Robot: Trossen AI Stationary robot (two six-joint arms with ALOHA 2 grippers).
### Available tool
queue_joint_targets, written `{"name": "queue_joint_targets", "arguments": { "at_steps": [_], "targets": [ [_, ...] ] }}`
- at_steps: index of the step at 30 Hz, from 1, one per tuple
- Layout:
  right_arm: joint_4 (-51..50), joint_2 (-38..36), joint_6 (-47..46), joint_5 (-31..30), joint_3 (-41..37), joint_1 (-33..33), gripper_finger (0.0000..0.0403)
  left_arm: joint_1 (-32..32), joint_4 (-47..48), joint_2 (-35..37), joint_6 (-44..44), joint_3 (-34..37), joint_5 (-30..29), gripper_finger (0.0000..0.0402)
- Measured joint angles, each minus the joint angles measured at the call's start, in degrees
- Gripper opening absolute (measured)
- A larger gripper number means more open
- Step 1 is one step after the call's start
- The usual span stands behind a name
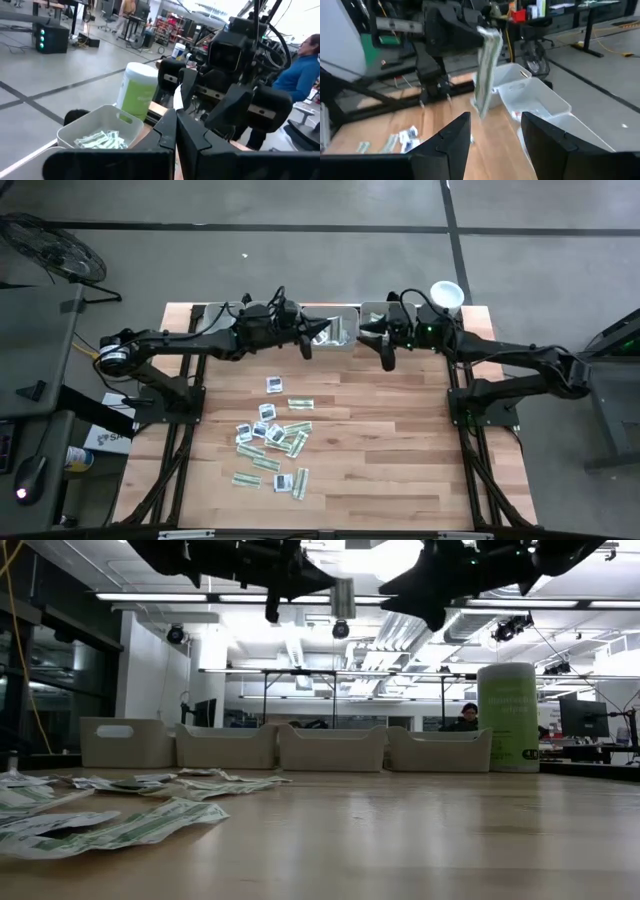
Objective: Pick & Place First Aid Supplies
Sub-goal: Put the green bandage into the right gray bin
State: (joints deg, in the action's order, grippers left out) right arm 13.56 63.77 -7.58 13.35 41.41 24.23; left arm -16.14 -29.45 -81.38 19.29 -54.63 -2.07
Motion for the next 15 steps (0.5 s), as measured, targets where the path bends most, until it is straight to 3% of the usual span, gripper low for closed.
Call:
{"name": "queue_joint_targets", "arguments": {
  "at_steps": [15],
  "targets": [
    [12.4, 8.6, -7.3, 2.4, 0.0, -1.4, 0.0170, 0.0, -2.2, 0.0, -1.0, 0.0, 1.6, 0.0000]
  ]
}}
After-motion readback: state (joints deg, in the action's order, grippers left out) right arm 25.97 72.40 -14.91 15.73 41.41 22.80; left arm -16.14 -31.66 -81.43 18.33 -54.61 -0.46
